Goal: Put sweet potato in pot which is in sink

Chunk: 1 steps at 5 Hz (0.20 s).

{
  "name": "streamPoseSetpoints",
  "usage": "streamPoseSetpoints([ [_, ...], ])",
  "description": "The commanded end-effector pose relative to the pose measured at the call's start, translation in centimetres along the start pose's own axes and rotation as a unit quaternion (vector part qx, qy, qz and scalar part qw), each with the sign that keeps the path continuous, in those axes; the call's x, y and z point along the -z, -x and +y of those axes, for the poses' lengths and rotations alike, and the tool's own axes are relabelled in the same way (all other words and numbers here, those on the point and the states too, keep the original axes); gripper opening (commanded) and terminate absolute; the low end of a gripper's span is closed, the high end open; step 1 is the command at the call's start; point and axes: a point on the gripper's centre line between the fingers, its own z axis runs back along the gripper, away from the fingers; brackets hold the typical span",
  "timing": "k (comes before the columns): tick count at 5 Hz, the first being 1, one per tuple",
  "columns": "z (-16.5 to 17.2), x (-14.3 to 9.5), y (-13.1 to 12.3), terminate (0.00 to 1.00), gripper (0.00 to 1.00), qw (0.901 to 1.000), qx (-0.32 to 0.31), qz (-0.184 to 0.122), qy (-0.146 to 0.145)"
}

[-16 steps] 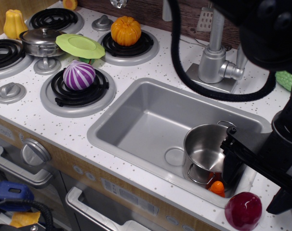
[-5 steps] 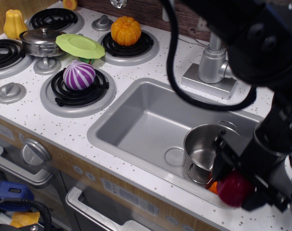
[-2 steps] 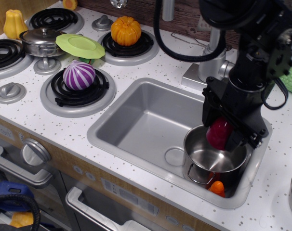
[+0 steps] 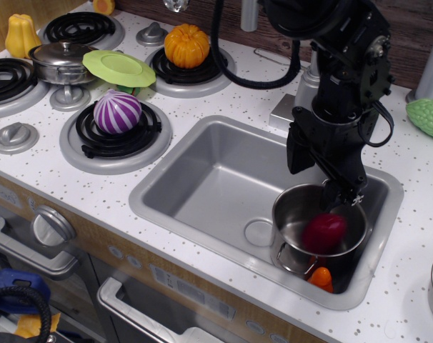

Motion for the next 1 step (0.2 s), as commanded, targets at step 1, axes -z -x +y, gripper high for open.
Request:
streamPoseSetpoints([
  [1,0.52,-1.22,-0.95,1.0,1.0,0.9997,-0.003,-0.024,-0.007],
])
